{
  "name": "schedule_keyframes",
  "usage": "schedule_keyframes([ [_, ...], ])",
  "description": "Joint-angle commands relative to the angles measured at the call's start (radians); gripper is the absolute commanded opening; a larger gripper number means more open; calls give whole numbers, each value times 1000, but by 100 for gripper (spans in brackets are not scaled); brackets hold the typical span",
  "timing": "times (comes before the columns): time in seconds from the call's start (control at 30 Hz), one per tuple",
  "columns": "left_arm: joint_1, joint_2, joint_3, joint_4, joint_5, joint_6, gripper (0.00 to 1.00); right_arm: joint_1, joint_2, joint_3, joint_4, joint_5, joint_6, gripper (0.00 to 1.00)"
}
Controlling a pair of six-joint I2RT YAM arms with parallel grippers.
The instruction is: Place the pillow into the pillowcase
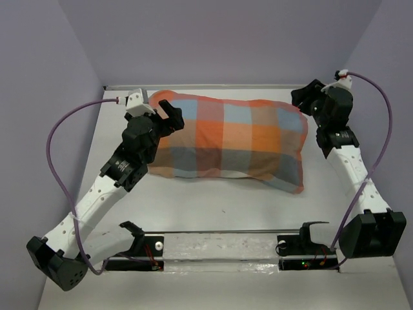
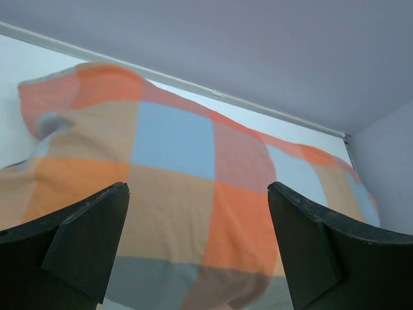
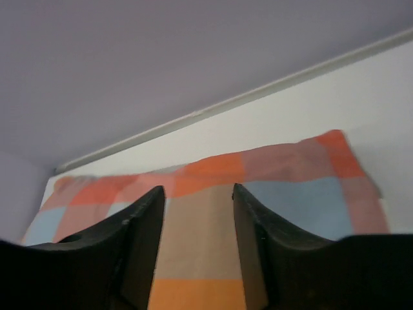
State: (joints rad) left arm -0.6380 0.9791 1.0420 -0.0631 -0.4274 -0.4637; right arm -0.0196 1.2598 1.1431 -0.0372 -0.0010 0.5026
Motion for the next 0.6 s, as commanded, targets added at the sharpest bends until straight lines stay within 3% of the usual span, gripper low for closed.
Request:
schedule_keyframes([
  [0.0, 119, 102, 6, 54, 79, 23, 99, 163, -25, -41, 19, -184, -2, 45],
  [0.1, 178, 229, 65, 89, 125, 23, 99, 195, 74, -5, -16, -249, -25, 31],
  [0.17, 202, 343, 124, 91, 173, 25, 99, 195, 177, 13, -12, -287, -27, 15],
  [0.27, 216, 412, 118, 135, 164, 5, 99, 195, 300, 30, -6, -220, -26, 1],
  [0.37, 257, 443, 24, 189, 158, -29, 99, 140, 354, -28, 26, -212, 11, 0],
  [0.43, 296, 402, -144, 253, 164, -65, 99, 130, 368, -71, 118, -225, 21, 0],
  [0.57, 314, 294, -308, 348, 173, -121, 99, 130, 400, -25, 132, -283, -4, 0],
])
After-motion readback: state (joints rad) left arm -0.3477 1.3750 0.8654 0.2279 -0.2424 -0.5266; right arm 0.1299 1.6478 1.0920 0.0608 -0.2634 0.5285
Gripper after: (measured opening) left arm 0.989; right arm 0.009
